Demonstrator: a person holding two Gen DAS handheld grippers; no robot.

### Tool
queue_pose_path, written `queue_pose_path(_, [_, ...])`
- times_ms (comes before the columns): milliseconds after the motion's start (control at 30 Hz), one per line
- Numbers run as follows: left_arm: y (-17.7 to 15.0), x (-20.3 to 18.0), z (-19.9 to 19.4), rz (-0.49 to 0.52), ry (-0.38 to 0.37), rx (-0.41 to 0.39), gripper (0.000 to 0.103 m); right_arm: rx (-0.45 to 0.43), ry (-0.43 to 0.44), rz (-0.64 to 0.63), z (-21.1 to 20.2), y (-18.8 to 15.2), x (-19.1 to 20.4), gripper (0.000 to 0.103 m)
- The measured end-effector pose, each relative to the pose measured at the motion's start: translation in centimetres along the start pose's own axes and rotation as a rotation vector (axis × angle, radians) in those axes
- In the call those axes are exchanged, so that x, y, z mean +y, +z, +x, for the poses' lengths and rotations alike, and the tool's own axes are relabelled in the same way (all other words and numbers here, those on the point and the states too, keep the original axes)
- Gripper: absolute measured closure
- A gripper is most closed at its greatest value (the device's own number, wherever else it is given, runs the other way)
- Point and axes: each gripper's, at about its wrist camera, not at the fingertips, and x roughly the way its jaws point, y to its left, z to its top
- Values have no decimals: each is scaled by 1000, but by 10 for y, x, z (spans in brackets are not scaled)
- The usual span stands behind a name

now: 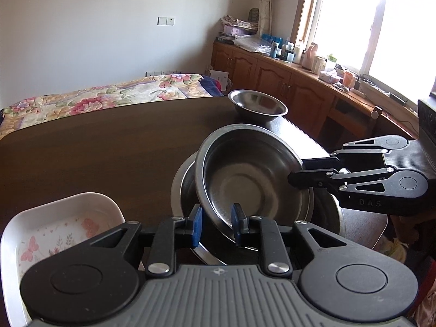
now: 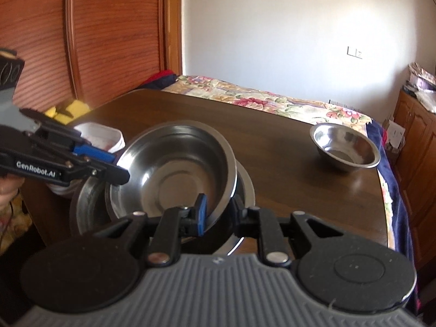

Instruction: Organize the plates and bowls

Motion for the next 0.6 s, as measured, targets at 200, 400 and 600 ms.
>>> queue_pose_path(200, [1,-1,0,11,9,0,76,39,-4,-86,1,5,6,81])
queue_pose_path(400, [0,-7,1,46,26,6,75,97,2,-188,4,11,13,83])
queue_pose_path(600, [0,-10,4,71,47,3,73,125,4,-243,6,14,17,83])
